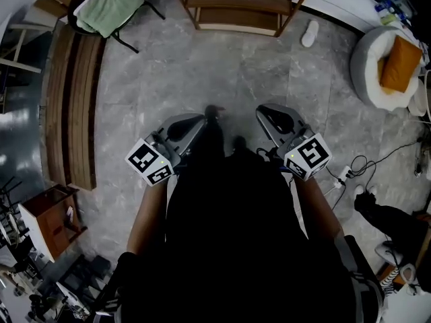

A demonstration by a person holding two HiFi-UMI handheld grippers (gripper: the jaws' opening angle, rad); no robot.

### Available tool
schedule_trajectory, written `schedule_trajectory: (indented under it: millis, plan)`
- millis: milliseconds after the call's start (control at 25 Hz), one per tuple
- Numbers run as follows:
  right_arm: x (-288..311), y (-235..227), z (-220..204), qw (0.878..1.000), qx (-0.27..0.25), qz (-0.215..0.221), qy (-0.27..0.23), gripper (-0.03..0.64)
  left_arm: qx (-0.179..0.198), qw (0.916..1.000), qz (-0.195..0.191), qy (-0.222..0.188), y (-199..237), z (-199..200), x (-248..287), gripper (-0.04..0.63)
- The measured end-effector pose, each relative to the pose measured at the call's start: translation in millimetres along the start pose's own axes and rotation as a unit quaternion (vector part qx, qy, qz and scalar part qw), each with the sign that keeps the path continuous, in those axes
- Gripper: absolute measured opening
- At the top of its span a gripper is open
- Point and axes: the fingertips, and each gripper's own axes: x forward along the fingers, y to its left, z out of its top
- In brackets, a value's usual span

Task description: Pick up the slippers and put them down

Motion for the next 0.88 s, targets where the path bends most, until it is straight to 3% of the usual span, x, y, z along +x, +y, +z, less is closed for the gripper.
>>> schedule_trajectory:
  millis: [200,400,520,680,760,880]
  plan:
    - [42,-18,19,1.000,-0.019,-0.003,0.019,0.032,-0.015,0.9994,-0.011,-0.029,60,36,14,0.011]
    - [88,-45,46,0.999,-0.026,-0.030,0.033,0.032,0.007,0.9975,-0.062,-0.034,104,73,26,0.011]
    - [114,-56,68,0.998,-0.035,-0.044,0.037,0.032,0.019,0.9939,-0.106,-0.023,122,96,33,0.011]
    - [146,-63,92,0.997,-0.031,-0.060,0.028,0.032,0.063,0.9822,-0.177,0.010,137,111,39,0.011]
    - [157,-71,98,0.997,-0.027,-0.070,0.023,0.032,0.071,0.9784,-0.194,0.013,148,115,43,0.011]
    - [167,-84,100,0.997,-0.021,-0.070,0.029,0.032,0.054,0.9789,-0.196,0.014,161,120,56,0.011]
